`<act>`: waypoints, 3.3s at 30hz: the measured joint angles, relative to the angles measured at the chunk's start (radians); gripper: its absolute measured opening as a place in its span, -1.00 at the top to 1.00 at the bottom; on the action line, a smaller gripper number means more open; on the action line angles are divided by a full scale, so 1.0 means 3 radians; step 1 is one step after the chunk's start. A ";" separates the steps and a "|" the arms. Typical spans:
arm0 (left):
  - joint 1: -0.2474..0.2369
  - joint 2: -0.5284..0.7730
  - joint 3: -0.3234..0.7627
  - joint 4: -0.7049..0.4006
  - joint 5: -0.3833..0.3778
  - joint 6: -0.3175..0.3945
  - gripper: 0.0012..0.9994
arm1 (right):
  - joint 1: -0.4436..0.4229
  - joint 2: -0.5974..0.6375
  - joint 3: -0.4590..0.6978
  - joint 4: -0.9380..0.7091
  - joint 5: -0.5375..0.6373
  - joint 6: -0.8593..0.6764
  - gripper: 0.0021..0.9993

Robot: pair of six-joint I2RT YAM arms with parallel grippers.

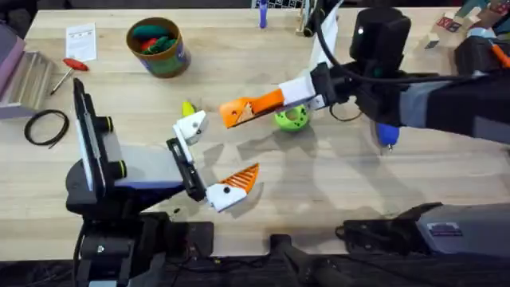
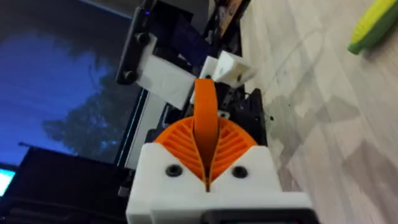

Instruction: Pick up the gripper from the table and insert it into the empty holder that is missing its gripper. Then pick up a screw, insert it into the mounting hole, and use the screwdriver to tighten it. Finally, clean up the table by picking up the vegetable and placing it into the bucket.

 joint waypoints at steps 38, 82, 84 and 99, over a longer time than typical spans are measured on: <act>0.0000 0.0000 0.0000 0.0000 0.0000 -0.0001 -0.97 | 0.0249 0.0858 0.0001 0.1359 -0.0358 0.1532 0.99; 0.0006 0.0001 0.0000 0.0000 -0.0004 0.0000 -0.97 | 0.0470 0.1057 0.0308 0.1298 -0.0245 0.1679 0.99; 0.0005 0.0000 0.0000 0.0000 0.0000 0.0000 -0.98 | 0.0470 0.1059 0.0308 0.1295 -0.0218 0.1687 0.99; 0.0006 0.0000 0.0000 0.0000 -0.0004 -0.0001 -0.97 | 0.0470 0.1059 0.0308 0.1294 -0.0109 0.1689 0.99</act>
